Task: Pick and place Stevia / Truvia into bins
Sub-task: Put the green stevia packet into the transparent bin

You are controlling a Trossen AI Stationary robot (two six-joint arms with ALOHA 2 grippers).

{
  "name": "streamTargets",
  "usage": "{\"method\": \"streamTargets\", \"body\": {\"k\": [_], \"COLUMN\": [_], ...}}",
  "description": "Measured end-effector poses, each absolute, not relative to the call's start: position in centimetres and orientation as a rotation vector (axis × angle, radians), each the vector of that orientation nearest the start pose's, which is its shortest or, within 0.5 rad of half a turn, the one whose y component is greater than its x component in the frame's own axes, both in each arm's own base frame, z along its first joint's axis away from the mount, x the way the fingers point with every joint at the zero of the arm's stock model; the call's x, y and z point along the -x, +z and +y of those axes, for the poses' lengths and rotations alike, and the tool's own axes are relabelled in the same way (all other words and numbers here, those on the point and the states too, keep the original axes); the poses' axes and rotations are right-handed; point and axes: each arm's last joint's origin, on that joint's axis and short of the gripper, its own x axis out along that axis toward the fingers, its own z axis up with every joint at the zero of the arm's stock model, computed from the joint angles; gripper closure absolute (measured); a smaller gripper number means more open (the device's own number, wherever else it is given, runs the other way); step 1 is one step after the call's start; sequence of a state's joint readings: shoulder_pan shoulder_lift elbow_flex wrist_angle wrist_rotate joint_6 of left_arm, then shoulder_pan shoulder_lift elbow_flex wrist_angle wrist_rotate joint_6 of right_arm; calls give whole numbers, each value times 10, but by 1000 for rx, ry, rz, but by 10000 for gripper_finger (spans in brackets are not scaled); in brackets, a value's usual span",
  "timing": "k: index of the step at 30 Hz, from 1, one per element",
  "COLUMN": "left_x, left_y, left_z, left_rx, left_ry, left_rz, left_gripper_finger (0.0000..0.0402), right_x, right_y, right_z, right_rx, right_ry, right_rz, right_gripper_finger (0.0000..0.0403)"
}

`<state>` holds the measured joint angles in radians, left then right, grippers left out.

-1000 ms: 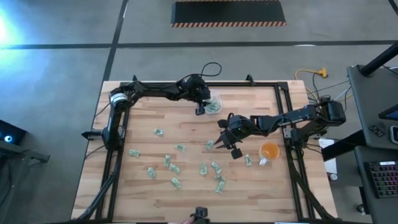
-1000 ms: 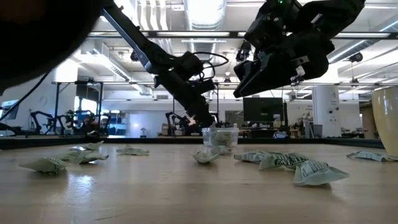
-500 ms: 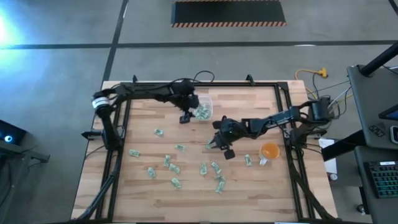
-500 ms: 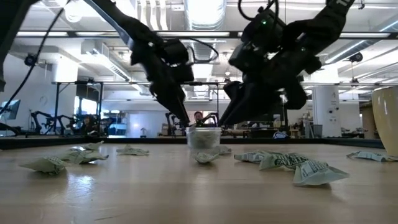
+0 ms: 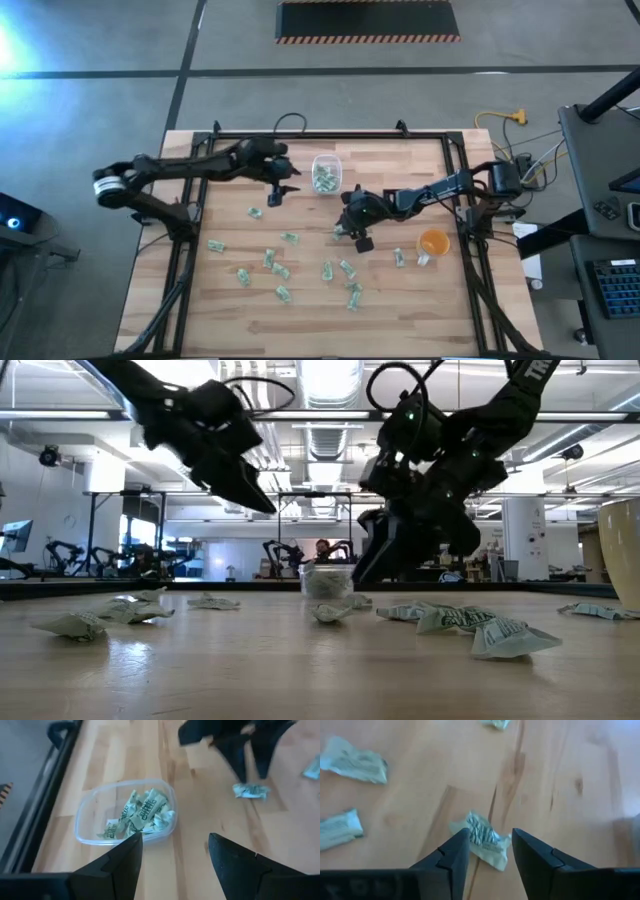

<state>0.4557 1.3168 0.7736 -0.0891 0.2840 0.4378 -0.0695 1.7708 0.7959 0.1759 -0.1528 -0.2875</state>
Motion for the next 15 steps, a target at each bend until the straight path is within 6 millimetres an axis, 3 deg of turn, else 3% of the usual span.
{"method": "streamTargets", "body": {"k": [10,15], "left_x": [-206,-192], "left_y": [242,243], "left_z": [90,84], "left_rx": [-231,-245], "left_ry": [76,84], "left_rz": [442,407], "left_gripper_finger": [191,191], "right_x": [-330,-329], "right_y": [113,113], "right_z": [-20,-21], "right_rx": [170,158], "right_ry": [187,169], "right_rz": [825,873], "right_gripper_finger": [239,263]}}
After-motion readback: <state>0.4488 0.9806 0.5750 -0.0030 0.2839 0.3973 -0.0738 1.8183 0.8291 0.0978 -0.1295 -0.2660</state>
